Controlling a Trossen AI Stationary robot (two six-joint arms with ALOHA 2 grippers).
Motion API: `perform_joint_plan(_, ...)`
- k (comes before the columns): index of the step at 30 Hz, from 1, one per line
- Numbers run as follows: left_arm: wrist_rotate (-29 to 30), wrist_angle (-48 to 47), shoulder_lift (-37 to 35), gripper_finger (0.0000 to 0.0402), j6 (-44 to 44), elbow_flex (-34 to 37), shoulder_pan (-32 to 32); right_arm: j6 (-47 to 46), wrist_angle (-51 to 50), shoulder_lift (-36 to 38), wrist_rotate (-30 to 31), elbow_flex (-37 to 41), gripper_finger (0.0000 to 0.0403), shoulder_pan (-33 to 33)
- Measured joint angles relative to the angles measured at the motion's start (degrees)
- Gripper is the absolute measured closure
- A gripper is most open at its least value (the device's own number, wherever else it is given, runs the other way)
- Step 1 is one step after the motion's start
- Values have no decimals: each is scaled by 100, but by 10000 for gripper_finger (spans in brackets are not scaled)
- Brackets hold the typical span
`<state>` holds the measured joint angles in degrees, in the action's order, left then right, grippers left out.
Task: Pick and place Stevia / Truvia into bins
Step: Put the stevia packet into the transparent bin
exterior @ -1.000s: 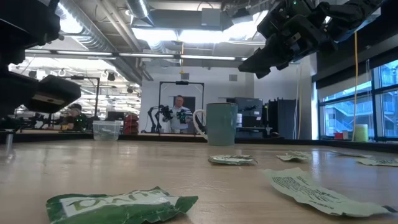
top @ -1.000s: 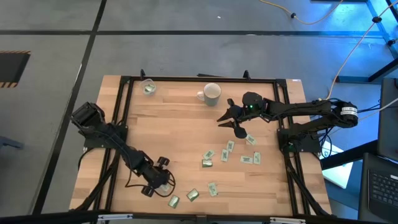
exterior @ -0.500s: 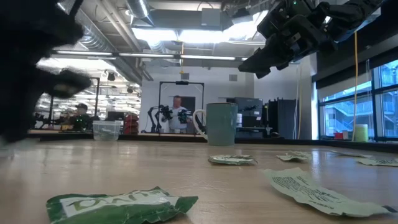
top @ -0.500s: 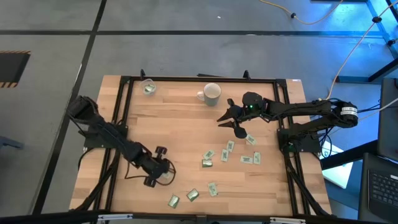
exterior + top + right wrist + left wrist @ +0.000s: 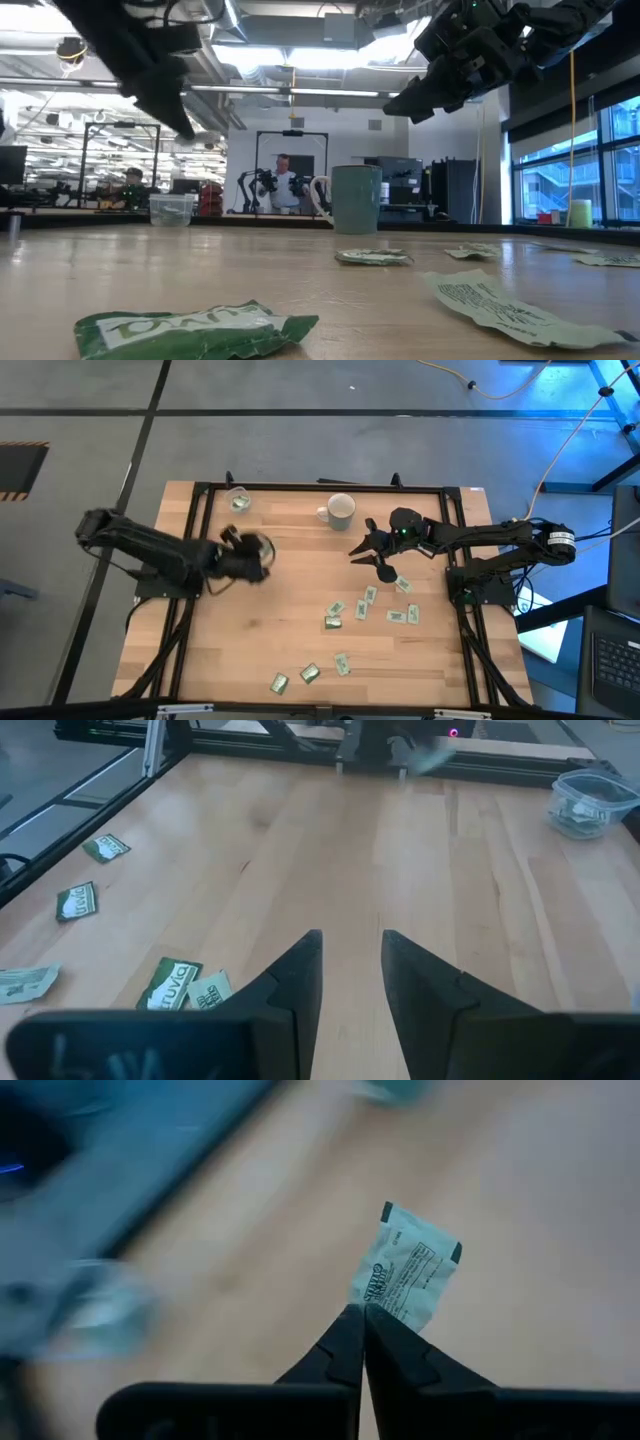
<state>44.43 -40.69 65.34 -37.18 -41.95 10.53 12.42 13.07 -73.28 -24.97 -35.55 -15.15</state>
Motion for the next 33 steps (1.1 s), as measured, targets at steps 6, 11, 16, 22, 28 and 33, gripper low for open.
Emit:
perform_joint_plan(6,323,50,-461,398,288,-13,-1636,14,-1,0,2,0,293,2)
perform_joint_plan(11,278,59,-509,398,663,-13,-3000,23,-1,0,1,0,293,2)
perform_joint_plan(16,-582,426,-506,398,1187,-13,-4260,29,0,0,2,0,293,2)
perform_joint_plan(22,-1853,1065,-415,398,1612,-15,-5318,29,-1,0,1,0,293,2)
perform_joint_plan(28,-2211,1183,90,398,1607,-17,-5800,29,-3,0,2,0,293,1)
perform_joint_plan(33,-2192,1384,668,398,1454,-20,-6082,29,-3,0,1,0,293,1)
